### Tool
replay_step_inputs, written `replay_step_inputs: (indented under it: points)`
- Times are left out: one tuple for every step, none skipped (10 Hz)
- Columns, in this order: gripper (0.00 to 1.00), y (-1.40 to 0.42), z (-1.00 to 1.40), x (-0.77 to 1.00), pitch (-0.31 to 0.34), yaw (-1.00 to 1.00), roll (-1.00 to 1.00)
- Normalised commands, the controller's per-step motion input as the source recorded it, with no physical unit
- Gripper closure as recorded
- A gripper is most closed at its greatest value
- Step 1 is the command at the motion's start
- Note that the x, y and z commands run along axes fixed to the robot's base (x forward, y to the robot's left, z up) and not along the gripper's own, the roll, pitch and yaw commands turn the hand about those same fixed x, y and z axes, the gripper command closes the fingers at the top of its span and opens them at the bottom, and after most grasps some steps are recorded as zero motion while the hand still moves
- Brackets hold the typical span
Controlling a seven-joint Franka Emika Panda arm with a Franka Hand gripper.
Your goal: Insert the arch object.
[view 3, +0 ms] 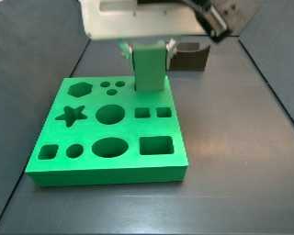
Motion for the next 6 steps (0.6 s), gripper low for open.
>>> replay_step_inputs:
  points:
    - [1.0, 0.0, -1.0, 0.0, -0.119, 0.0, 0.0]
    - [1.0, 0.0, -0.93, -0.25, -0.174, -0.06, 0.02]
    - [1.0, 0.0, -0.42, 0.0, -0.124, -0.06, 0.0]
    - [1.0, 0.07, 0.0, -0.03, -0.047, 0.0, -0.07]
    - [1.0, 0.0, 0.0, 0.0, -0.01, 0.0, -0.01]
    - [1.0, 0.0, 0.0, 0.0, 0.0, 0.0, 0.0]
